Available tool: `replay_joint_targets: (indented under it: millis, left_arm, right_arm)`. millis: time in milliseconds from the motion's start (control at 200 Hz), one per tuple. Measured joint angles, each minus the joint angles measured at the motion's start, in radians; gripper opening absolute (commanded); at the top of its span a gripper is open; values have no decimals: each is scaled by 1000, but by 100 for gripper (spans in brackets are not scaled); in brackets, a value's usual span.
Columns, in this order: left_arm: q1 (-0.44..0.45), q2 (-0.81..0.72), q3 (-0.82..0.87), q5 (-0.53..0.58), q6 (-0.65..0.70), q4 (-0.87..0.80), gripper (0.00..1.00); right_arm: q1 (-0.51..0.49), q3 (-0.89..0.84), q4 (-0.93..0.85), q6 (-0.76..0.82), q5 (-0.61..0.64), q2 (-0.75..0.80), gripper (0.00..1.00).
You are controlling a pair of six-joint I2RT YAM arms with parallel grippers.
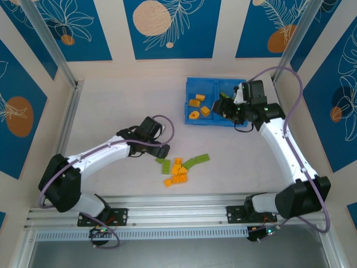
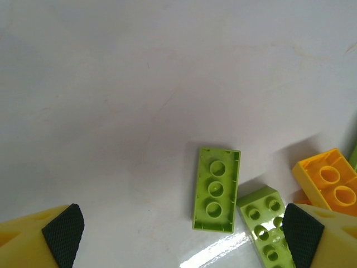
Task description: Sort the legos into containers by color
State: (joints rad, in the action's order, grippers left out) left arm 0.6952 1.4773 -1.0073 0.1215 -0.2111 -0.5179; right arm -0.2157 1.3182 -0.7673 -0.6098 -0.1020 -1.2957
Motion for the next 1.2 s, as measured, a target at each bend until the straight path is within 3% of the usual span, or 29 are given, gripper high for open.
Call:
replay_joint_targets:
  millis: [405, 715, 1045, 1200]
  left_arm:
    - [-44, 233, -89, -124, -8, 0, 75]
    - [-50, 309, -96, -243, -8, 0, 68]
    - [-52, 338, -99, -197, -29, 0, 42]
    - [-52, 337, -99, -175, -27, -3, 36]
  right_arm:
    - [-172, -24, -164, 8, -165, -24, 71]
    - [-188, -24, -176, 8, -164, -51, 71]
    - [-198, -14, -187, 8, -164, -68, 71]
    - [-209, 6, -192, 3, -163, -68, 71]
